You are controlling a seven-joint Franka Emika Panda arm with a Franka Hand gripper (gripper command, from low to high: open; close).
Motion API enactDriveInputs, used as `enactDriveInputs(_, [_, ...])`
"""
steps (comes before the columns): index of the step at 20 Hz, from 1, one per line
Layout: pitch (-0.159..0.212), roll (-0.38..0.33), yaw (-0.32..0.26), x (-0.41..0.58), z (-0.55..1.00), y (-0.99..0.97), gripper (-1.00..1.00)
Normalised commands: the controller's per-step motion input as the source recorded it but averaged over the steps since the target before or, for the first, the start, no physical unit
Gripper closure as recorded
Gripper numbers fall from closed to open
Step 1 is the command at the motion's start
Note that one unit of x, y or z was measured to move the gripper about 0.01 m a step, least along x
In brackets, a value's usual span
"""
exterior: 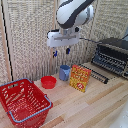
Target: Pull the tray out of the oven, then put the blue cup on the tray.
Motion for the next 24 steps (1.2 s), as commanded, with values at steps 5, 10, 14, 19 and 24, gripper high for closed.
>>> enactDriveInputs(5, [-0.089,-0.184,0.181,0.000,0.14,-0.07,-1.00])
enactDriveInputs(10, [-0.163,-0.191,0.213,-0.108,0.13,-0.24,-1.00])
enactDriveInputs(14, [-0.110,-0.208,0.189,-0.114,0.12,-0.30,-1.00])
enactDriveInputs(19, [0.015,-0.254,0.143,-0.007,0.00,-0.36,-1.00])
enactDriveInputs(24, [0.054,-0.273,0.103,0.000,-0.05,-0.46,-1.00])
